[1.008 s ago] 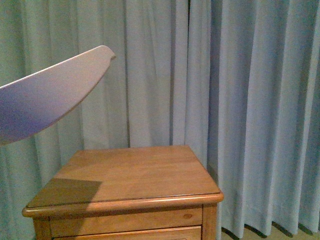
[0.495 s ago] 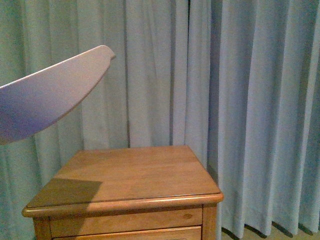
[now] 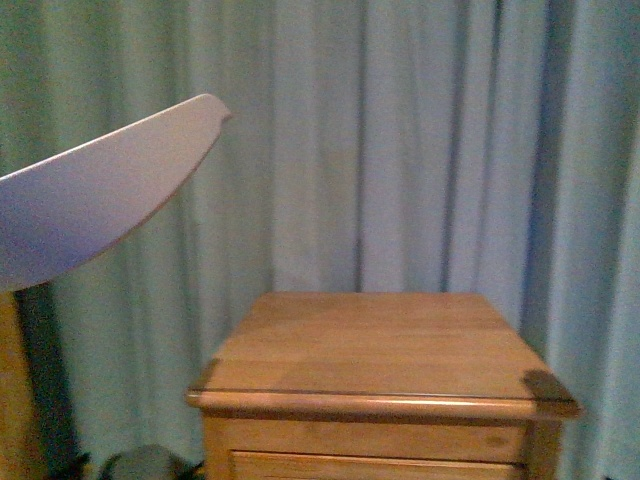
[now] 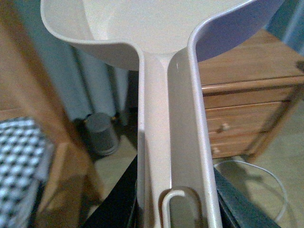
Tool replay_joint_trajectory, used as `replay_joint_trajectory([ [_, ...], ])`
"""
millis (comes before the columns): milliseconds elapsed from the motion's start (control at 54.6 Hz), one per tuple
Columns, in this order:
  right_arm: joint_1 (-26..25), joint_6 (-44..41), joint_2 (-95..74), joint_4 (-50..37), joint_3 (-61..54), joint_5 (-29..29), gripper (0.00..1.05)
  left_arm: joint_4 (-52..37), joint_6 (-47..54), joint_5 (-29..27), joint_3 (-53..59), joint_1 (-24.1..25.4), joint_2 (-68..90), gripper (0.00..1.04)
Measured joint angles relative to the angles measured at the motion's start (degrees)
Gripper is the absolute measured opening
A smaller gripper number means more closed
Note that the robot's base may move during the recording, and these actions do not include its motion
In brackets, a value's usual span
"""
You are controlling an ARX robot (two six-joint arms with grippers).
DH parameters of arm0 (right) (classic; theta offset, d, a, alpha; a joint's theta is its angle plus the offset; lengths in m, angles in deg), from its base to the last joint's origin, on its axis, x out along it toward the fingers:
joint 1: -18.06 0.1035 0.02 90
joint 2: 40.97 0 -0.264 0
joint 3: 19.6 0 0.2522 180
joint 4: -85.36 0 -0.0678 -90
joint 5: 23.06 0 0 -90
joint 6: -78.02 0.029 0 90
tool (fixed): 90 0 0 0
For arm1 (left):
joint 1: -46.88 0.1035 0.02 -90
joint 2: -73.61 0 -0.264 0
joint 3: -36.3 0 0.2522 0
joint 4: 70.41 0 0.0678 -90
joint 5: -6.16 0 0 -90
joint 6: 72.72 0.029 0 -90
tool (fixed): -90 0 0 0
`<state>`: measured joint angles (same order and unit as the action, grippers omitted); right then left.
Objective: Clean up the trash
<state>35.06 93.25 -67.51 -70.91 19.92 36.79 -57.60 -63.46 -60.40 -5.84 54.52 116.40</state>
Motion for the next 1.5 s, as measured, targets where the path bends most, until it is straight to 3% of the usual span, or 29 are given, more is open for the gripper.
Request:
replay_joint_trajectory([
  [1502,0.15,0.0,-0.11,0.15,0.22,0.33,0.19,-0.17,-0.17,0.0,-0.46,0.15,-0.24,0.27],
])
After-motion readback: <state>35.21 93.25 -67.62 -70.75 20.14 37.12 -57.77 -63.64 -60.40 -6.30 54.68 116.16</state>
